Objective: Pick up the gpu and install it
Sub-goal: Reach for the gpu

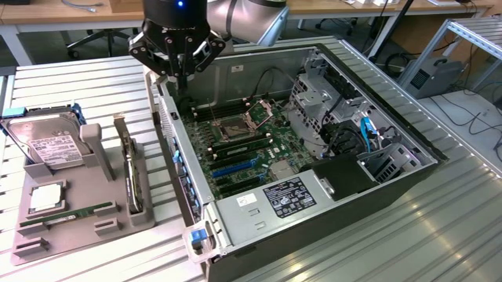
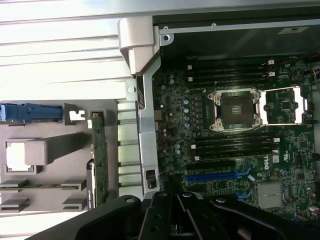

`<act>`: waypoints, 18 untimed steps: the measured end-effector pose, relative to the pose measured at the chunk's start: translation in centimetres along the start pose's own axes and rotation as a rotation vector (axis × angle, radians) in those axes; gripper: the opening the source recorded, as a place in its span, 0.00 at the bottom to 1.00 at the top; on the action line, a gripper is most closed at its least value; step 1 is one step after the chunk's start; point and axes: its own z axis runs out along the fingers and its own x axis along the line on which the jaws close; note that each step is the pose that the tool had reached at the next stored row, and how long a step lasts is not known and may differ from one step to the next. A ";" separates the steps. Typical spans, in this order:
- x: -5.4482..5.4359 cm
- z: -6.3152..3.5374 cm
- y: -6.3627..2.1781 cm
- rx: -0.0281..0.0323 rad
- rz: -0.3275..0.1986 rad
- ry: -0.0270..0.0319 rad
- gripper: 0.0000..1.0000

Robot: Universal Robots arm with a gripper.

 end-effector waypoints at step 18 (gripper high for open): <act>0.4 -0.01 -0.03 0.0005 0.000 0.0000 0.11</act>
